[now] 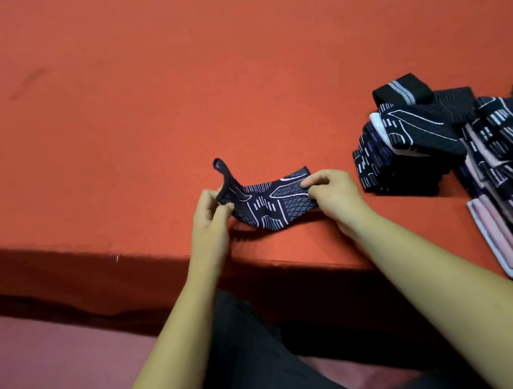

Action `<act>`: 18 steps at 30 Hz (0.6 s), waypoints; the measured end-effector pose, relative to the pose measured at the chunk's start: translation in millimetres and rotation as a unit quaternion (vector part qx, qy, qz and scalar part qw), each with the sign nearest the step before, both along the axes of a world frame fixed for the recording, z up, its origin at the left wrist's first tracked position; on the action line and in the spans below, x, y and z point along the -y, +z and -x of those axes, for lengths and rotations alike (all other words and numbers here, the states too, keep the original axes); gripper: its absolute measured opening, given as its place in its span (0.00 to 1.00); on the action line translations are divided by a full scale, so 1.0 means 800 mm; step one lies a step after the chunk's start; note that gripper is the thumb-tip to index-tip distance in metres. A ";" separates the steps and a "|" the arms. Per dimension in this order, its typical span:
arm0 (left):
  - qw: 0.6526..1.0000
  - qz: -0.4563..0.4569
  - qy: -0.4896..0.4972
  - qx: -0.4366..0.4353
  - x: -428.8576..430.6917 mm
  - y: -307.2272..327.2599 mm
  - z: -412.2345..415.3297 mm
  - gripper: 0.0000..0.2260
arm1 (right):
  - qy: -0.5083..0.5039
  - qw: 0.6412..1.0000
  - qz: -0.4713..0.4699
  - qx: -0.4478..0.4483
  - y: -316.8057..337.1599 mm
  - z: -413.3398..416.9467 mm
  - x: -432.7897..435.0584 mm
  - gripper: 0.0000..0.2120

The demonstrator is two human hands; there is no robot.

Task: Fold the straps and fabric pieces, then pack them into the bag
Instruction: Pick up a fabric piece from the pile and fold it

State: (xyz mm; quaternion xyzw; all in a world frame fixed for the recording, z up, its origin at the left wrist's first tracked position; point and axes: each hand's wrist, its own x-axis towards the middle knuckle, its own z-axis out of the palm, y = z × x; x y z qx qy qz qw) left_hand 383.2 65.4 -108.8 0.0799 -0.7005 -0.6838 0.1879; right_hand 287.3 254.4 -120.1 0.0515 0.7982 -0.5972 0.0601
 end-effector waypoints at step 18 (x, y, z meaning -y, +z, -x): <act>0.927 0.365 -0.050 0.072 -0.044 -0.063 0.046 0.18 | 0.027 0.999 -0.032 -0.025 -0.030 -0.029 -0.021 0.13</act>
